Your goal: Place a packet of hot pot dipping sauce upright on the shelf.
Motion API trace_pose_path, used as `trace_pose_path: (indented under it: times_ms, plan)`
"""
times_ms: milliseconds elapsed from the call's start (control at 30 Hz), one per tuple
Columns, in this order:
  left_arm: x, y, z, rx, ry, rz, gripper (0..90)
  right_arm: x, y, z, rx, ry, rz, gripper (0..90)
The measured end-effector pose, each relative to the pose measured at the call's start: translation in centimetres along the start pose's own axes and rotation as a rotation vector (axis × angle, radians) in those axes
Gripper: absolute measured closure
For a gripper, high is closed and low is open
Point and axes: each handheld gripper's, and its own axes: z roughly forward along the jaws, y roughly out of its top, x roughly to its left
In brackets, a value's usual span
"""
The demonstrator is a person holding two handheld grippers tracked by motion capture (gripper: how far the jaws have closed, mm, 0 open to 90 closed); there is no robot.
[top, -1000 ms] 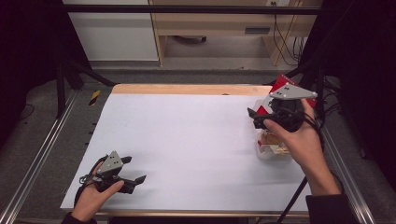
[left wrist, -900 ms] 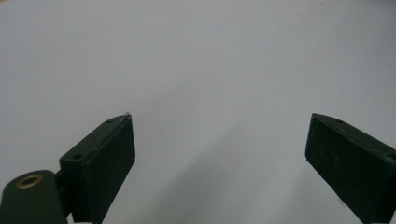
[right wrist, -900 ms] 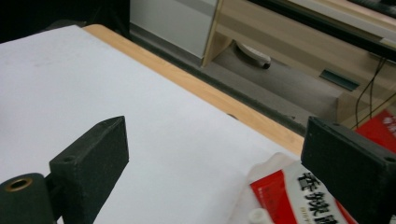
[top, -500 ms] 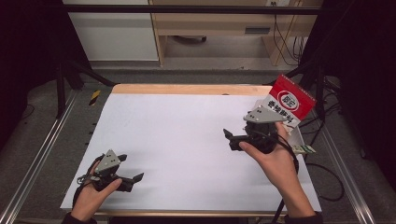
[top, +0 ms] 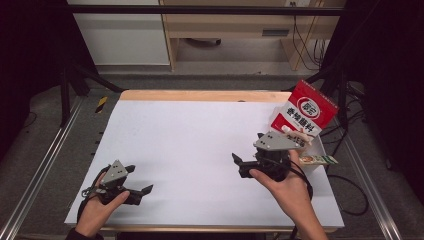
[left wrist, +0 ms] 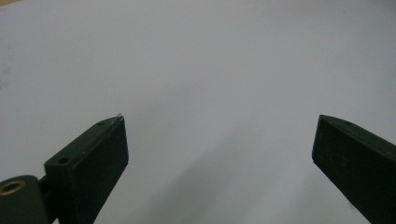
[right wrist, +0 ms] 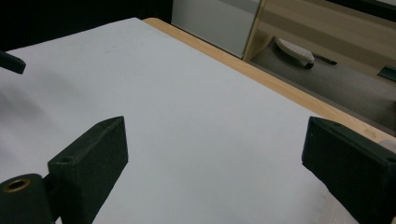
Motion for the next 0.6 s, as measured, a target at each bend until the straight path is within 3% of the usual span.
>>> trace_pose_path:
  times_ms: [600]
  plan:
    - [0.0, 0.0, 0.0, 0.003, 0.005, 0.005, 3.8, 1.4, -3.1, 0.2, 0.028, 0.037, 0.014, 6.0]
